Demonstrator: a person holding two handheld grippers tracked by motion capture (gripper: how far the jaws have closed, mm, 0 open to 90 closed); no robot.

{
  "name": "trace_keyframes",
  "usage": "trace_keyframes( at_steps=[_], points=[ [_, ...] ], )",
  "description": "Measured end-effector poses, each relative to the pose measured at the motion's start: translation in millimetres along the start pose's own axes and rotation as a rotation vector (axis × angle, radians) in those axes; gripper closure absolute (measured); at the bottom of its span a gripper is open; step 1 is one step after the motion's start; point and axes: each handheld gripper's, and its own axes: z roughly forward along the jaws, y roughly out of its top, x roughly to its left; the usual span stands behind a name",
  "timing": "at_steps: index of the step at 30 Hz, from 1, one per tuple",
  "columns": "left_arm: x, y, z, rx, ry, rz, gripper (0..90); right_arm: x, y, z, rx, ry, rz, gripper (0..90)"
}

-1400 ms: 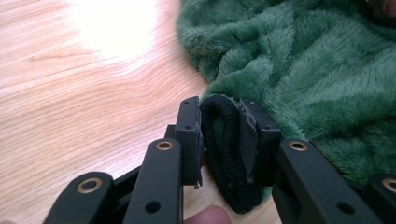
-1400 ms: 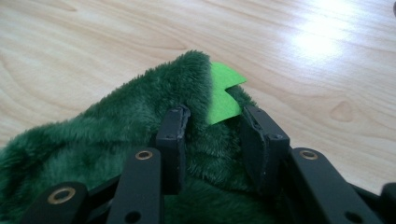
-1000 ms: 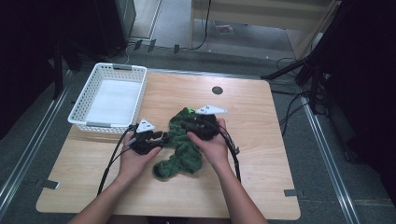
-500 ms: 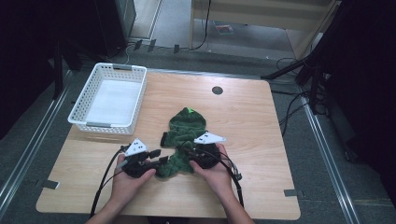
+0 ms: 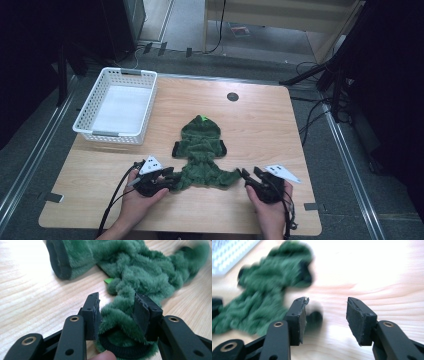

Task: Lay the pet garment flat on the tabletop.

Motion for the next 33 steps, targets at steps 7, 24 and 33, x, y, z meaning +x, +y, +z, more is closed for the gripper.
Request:
trace_keyframes(
  at_steps=[7,24,33],
  points=[
    [-3.0,1.7,-1.0,0.027,-0.018,0.021,51.4,33.5,4.0,19.2,0.014,0.138,-0.192,57.5],
    [3.0,-6.0,-10.3,0.002,-0.033,0.072,69.8,30.4,-18.0,35.4,0.236,0.222,-0.185,70.8],
    [1.9,-1.5,-5.0,-0.020,-0.071,0.031,60.1,39.5,0.7,44.8,0.116,0.208,-0.229,69.2]
  ],
)
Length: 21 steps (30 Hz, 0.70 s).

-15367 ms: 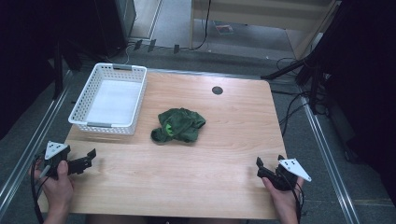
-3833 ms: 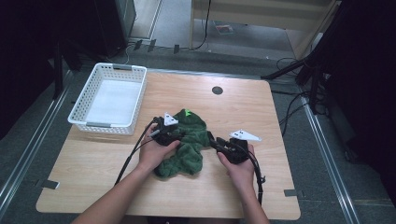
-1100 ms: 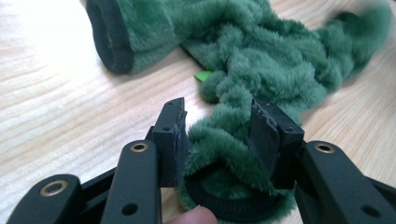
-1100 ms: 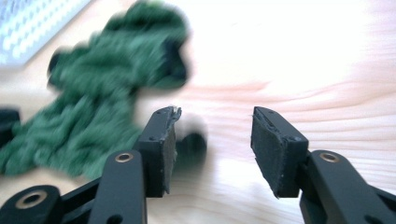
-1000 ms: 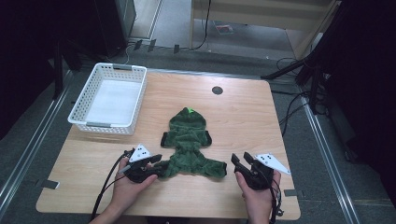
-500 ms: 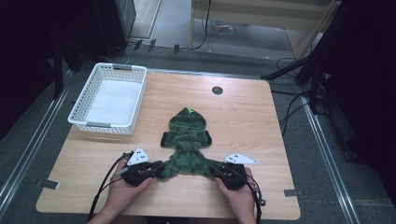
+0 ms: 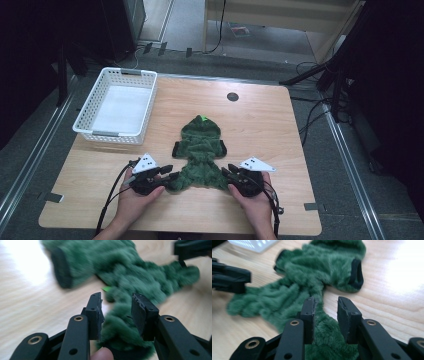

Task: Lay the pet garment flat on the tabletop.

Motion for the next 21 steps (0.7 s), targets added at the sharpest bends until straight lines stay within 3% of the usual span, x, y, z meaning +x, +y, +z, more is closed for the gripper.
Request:
trace_keyframes(
  at_steps=[1,6,13,18,21],
  points=[
    [-2.8,-2.6,0.0,0.010,-0.011,0.026,59.8,1.5,-5.9,6.7,0.038,-0.011,-0.012,69.9],
    [1.0,-6.3,-3.2,-0.011,-0.046,0.014,60.8,2.9,-20.8,8.4,0.077,0.010,-0.005,69.9],
    [-2.3,-7.3,-1.0,0.012,-0.009,0.034,66.4,4.2,-25.3,4.1,0.084,0.025,-0.001,68.8],
    [-1.9,-6.8,0.2,0.023,-0.003,0.028,67.6,5.3,-14.7,0.1,0.045,0.014,-0.005,63.8],
    [-1.3,-6.4,0.6,0.025,-0.007,0.020,67.6,1.6,8.3,0.4,-0.014,-0.014,-0.008,61.5]
  ],
)
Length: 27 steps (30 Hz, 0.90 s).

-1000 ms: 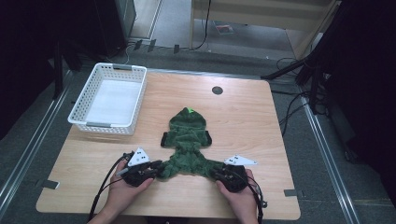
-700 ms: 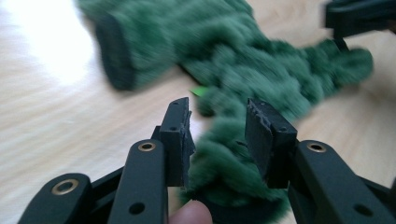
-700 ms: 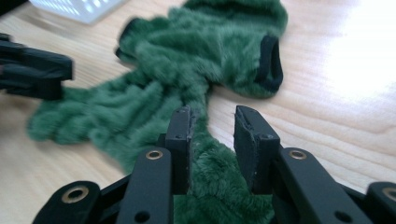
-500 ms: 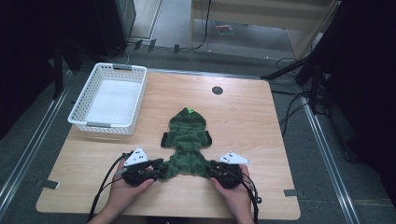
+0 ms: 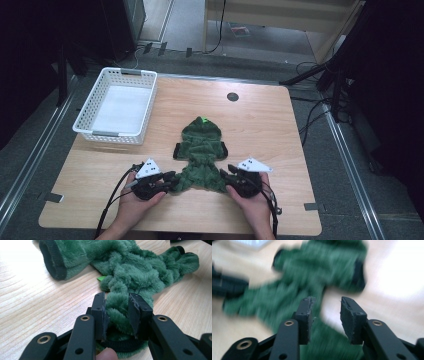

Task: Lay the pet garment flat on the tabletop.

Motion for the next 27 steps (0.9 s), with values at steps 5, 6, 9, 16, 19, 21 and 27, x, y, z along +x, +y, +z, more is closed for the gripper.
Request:
trace_keyframes(
  at_steps=[5,6,9,16,19,21,27],
  points=[
    [0.3,0.1,0.3,0.001,0.002,-0.002,67.6,3.1,53.1,33.1,-0.012,0.009,0.003,58.3],
    [0.3,0.1,0.3,0.001,0.000,-0.007,67.5,6.4,70.1,60.2,0.036,0.005,0.021,56.4],
    [1.3,0.1,0.3,0.001,-0.002,-0.015,67.1,6.5,78.9,87.9,0.121,0.008,0.087,55.7],
    [2.6,0.3,0.5,0.013,-0.011,-0.021,67.4,15.1,60.0,127.5,0.178,-0.082,0.031,54.0],
    [2.1,0.6,1.3,0.015,-0.005,-0.018,67.8,17.6,58.9,135.6,0.153,-0.192,-0.041,52.2],
    [2.4,0.7,1.2,0.012,0.002,-0.021,67.5,16.1,59.7,139.8,0.129,-0.206,-0.033,52.1],
    [6.3,0.7,-0.1,-0.006,-0.002,-0.057,58.9,9.9,64.5,137.0,0.106,-0.121,0.015,40.6]
  ],
)
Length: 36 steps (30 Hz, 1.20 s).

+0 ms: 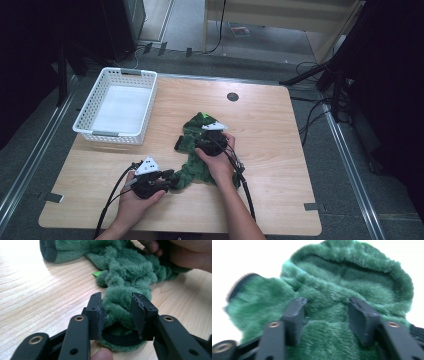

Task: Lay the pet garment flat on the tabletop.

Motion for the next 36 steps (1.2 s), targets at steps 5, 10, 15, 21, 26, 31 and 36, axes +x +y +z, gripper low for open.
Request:
trace_keyframes(
  at_steps=[5,10,15,21,26,31,36],
  points=[
    [1.2,-1.8,-6.1,-0.085,0.017,-0.012,46.9,-11.3,-0.1,-31.9,-0.117,0.011,0.022,27.9],
    [5.0,-2.1,-15.5,-0.153,0.059,-0.026,31.2,-30.3,-12.5,-59.8,-0.133,0.028,0.013,12.2],
    [12.7,2.4,-29.9,-0.159,0.135,-0.048,14.2,-52.0,-44.8,-88.7,-0.141,-0.033,-0.018,2.9],
    [28.2,-2.3,-51.4,-0.175,0.138,-0.052,5.8,-87.5,-94.4,-121.5,-0.130,-0.038,0.025,0.0],
    [46.5,-14.1,-71.6,-0.177,0.169,-0.094,0.2,-108.6,-117.8,-144.9,-0.125,-0.062,0.070,0.0],
    [71.4,-26.0,-95.9,-0.173,0.254,-0.134,0.2,-127.4,-134.4,-164.9,-0.146,-0.111,0.111,0.0],
    [96.0,-38.5,-120.7,-0.171,0.324,-0.172,0.2,-143.9,-147.4,-176.7,-0.146,-0.156,0.127,0.0]
  ],
)
